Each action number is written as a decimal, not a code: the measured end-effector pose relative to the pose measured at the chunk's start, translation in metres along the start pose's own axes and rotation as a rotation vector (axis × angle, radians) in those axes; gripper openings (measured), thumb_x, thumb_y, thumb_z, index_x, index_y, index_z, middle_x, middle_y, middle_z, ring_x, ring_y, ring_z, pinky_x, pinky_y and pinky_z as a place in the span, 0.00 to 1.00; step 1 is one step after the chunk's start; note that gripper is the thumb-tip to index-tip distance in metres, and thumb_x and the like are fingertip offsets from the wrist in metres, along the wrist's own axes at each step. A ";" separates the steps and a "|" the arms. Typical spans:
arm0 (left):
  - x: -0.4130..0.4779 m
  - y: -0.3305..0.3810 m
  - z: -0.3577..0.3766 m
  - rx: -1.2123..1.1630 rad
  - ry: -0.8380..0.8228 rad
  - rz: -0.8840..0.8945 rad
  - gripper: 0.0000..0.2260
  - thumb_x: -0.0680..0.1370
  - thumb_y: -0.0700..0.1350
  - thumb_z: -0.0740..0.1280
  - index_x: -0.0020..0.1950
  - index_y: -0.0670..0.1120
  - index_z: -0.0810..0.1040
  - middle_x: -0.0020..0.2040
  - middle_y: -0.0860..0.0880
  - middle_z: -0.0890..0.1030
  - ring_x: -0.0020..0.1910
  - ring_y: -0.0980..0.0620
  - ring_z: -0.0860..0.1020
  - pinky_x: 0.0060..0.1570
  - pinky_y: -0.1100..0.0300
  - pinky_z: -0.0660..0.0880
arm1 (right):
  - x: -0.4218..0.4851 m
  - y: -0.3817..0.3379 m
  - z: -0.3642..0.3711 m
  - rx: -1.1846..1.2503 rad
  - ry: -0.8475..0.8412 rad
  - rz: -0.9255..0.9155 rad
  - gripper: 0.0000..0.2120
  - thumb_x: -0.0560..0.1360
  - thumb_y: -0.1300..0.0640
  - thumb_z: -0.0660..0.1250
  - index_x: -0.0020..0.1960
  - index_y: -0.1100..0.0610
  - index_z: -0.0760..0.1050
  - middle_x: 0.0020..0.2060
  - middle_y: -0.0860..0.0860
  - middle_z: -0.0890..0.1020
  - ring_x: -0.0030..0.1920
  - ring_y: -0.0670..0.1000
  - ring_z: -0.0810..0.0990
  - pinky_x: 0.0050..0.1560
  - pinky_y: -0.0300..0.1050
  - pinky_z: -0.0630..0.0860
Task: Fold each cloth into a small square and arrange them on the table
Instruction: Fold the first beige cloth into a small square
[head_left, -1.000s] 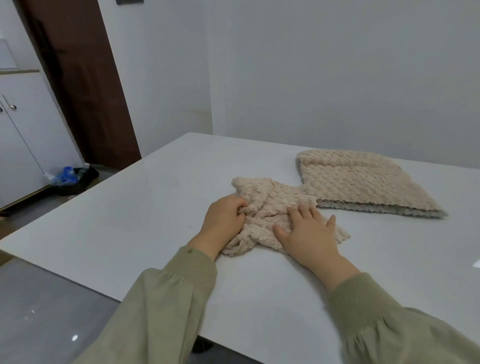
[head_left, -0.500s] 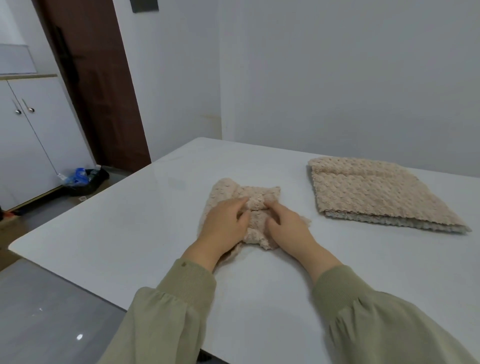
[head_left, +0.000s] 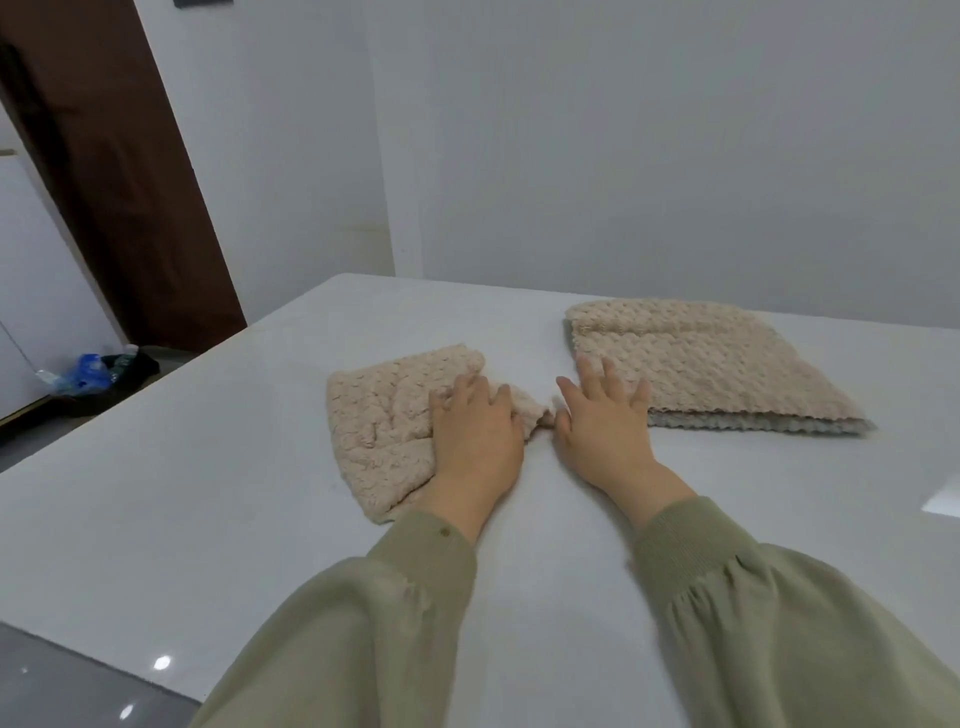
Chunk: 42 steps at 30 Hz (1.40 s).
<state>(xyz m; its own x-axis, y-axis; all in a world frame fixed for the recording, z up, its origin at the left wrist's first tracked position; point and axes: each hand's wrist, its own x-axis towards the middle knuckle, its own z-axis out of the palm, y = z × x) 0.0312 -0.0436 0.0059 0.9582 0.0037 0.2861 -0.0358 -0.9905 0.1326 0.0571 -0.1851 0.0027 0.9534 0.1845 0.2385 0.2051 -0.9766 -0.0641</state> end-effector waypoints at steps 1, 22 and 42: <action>0.002 0.009 0.006 -0.006 -0.035 0.010 0.21 0.82 0.52 0.49 0.74 0.49 0.60 0.75 0.46 0.60 0.76 0.44 0.52 0.72 0.40 0.47 | 0.003 0.008 0.002 -0.009 -0.049 0.006 0.23 0.81 0.50 0.46 0.75 0.53 0.56 0.77 0.52 0.48 0.76 0.56 0.42 0.70 0.66 0.38; -0.018 -0.017 -0.019 0.011 -0.111 0.081 0.29 0.78 0.57 0.56 0.76 0.48 0.55 0.76 0.50 0.58 0.76 0.48 0.52 0.72 0.41 0.50 | -0.008 0.007 -0.003 0.309 0.197 -0.050 0.23 0.77 0.57 0.48 0.70 0.58 0.66 0.73 0.54 0.64 0.75 0.54 0.55 0.73 0.58 0.48; -0.025 -0.055 -0.016 -0.191 -0.140 0.437 0.24 0.76 0.54 0.61 0.71 0.50 0.69 0.72 0.52 0.69 0.71 0.52 0.64 0.71 0.55 0.57 | -0.057 -0.020 -0.018 0.072 0.418 -0.113 0.15 0.71 0.54 0.51 0.31 0.57 0.70 0.25 0.53 0.75 0.31 0.56 0.74 0.65 0.64 0.63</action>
<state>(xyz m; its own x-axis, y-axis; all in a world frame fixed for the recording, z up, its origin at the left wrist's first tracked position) 0.0042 0.0131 0.0069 0.8706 -0.4375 0.2249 -0.4811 -0.8527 0.2037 -0.0052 -0.1776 0.0082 0.7557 0.2149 0.6186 0.3318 -0.9401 -0.0788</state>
